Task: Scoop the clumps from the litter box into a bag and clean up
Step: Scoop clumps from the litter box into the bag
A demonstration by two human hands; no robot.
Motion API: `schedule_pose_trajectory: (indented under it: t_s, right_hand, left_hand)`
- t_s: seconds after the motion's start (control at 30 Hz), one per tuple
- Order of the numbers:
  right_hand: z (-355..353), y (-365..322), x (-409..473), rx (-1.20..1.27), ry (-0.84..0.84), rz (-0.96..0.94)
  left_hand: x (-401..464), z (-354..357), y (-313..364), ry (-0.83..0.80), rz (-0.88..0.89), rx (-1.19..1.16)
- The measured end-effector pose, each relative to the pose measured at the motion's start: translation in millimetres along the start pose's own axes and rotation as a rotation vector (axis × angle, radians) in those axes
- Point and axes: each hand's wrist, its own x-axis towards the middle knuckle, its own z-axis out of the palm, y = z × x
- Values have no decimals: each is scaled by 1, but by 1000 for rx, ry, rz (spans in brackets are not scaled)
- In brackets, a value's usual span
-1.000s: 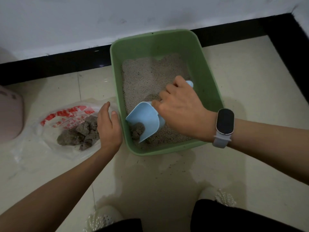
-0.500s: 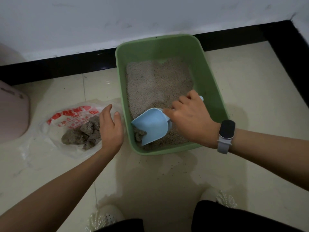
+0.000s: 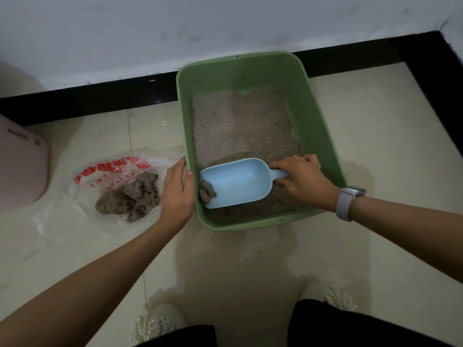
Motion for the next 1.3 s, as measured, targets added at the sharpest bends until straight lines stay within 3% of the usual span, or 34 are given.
schedule_pose_trajectory:
  t_s: [0.23,0.4,0.6,0.8,1.0,1.17,1.3]
  right_hand:
    - [18,21,13,207,-135,49]
    - [24,30,18,275,-59,24]
    - [18,42,22,200,-15,-60]
    - [-18,49,38,-127,-100,-209]
    - [-25,52,44,-328,-41,-489]
    - [-10,52,38,-292,-51,-491]
    - [6,43,40,-167,-128,-368]
  left_hand:
    - [2,-5,-1,22,-91,-21]
    - [1,-7,1,14,-117,-48]
    - [1,-8,-5,-46,-99,-16]
    - [2,-10,-6,-57,-59,62]
    - [1,-9,-8,-41,-27,114]
    - [1,-8,-10,-39,-13,132]
    - [1,-6,-11,-37,-12,115]
